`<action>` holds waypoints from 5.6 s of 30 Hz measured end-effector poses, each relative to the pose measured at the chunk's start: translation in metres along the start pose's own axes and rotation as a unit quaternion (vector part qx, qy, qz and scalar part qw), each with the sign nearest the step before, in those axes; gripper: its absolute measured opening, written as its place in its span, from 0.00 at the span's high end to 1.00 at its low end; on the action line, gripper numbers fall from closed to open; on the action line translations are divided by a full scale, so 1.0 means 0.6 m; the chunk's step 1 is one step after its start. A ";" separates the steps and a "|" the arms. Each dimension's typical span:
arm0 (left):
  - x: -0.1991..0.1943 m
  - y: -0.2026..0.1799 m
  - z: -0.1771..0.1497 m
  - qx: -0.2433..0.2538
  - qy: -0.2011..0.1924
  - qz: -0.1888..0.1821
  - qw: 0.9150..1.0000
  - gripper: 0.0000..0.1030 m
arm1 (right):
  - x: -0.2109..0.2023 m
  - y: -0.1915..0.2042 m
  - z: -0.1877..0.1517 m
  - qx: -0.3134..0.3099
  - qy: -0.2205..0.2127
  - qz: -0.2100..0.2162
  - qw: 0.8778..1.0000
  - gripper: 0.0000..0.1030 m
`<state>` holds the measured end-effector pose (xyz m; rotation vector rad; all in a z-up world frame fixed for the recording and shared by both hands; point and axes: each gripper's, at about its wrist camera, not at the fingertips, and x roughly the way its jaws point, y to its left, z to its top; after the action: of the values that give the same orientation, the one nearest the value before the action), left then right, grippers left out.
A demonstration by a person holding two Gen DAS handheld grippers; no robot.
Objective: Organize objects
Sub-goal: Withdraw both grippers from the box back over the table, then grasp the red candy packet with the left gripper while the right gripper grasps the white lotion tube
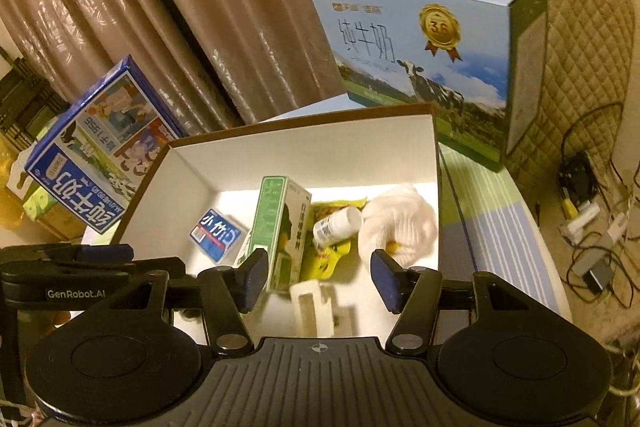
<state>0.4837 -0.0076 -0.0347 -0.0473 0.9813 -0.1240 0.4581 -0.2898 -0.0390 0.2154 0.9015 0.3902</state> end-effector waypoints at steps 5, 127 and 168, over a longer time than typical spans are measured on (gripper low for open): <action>-0.036 -0.007 -0.020 -0.002 -0.007 -0.002 1.000 0.19 | -0.034 0.014 -0.014 0.007 -0.007 0.002 1.000 0.46; -0.151 0.104 -0.377 -0.088 0.093 0.081 0.988 0.12 | 0.073 0.168 -0.341 -0.077 0.132 -0.099 0.983 0.46; 0.059 -0.018 -0.300 0.165 0.057 -0.051 0.983 0.71 | -0.036 0.013 -0.369 -0.085 0.087 -0.124 0.985 0.64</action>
<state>0.3529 -0.0201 -0.1629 0.2156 1.0623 -0.3858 0.2683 -0.2876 -0.1552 -0.0894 1.0476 0.2545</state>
